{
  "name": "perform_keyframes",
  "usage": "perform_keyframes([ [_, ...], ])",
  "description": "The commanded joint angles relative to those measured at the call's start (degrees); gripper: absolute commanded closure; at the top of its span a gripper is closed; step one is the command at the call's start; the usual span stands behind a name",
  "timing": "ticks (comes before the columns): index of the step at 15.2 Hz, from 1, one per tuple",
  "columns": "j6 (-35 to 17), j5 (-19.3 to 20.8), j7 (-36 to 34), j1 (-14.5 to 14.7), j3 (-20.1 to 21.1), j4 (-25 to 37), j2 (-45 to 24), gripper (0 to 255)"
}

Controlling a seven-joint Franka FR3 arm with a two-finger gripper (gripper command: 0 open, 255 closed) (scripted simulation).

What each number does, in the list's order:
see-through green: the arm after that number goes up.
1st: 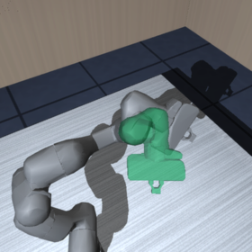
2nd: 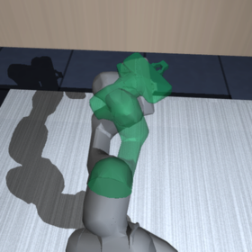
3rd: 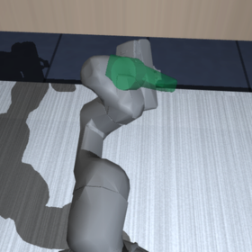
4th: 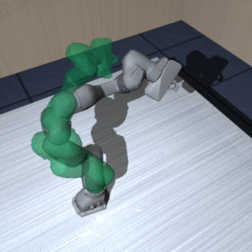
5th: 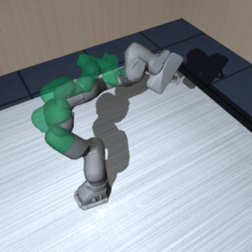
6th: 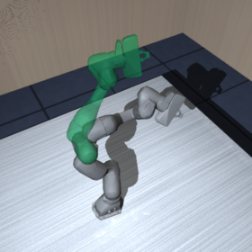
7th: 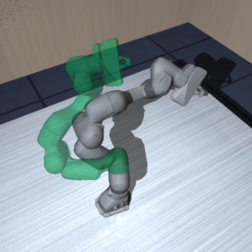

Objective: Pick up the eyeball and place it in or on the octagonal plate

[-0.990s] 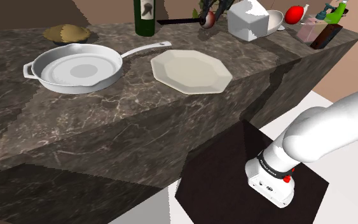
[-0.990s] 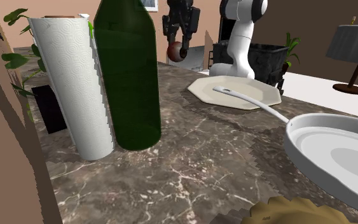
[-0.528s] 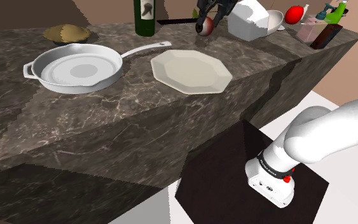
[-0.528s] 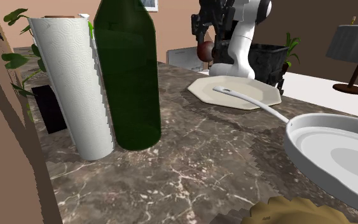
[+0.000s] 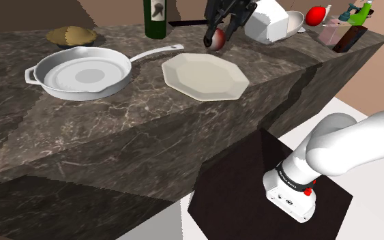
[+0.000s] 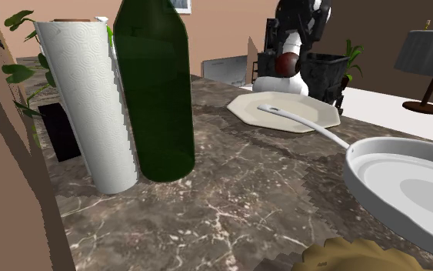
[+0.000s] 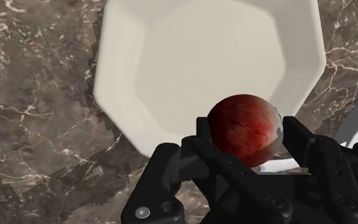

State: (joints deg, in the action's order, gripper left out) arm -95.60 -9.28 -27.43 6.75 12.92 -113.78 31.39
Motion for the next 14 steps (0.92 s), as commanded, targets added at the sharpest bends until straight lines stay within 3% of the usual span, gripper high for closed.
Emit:
perform_keyframes([
  [1, -1.19, -0.21, -0.26, 0.15, 0.33, -1.71, 0.55, 255],
  [14, -10.67, -1.27, 0.6, 0.74, 1.0, -13.9, 3.27, 255],
])
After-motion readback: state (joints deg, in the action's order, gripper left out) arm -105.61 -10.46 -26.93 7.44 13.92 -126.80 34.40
